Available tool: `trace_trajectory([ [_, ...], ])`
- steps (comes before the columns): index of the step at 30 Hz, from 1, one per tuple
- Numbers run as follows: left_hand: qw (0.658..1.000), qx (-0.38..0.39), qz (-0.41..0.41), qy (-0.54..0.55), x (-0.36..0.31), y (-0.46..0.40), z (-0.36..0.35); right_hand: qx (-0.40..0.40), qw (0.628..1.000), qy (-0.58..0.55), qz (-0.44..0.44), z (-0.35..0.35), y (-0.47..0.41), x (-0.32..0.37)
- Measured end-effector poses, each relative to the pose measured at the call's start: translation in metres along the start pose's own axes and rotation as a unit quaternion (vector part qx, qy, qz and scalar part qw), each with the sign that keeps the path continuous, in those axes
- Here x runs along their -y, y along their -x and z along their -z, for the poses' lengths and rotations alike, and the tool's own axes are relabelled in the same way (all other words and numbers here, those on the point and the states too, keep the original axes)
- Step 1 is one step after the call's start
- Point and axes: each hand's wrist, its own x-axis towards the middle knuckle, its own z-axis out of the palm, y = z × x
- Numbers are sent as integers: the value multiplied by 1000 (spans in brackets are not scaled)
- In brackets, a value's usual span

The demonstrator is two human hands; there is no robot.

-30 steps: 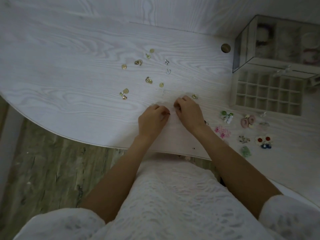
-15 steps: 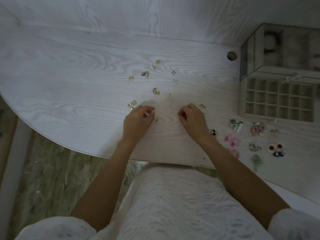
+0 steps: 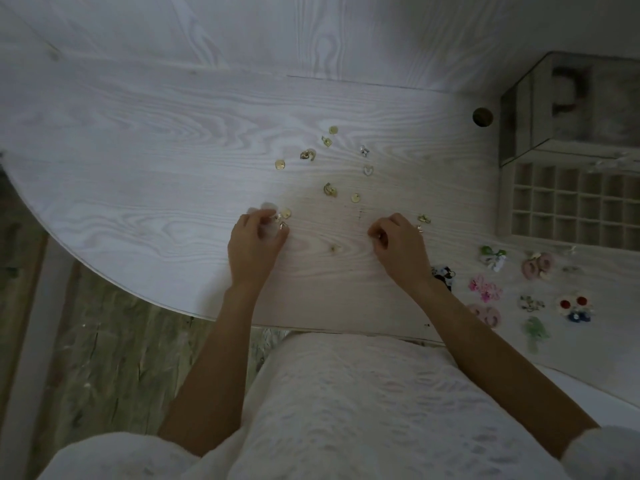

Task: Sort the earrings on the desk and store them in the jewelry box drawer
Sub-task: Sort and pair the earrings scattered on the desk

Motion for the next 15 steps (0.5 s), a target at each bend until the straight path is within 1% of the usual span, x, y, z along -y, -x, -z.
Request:
trace_trajectory([
  [5,999,14,-33,-7,-4,-3,-5,2,1000,-8,2,-1,2,-2],
  [15,999,18,-39,11,-16,0,-6,5,1000,-10,2,-3,2,-3],
])
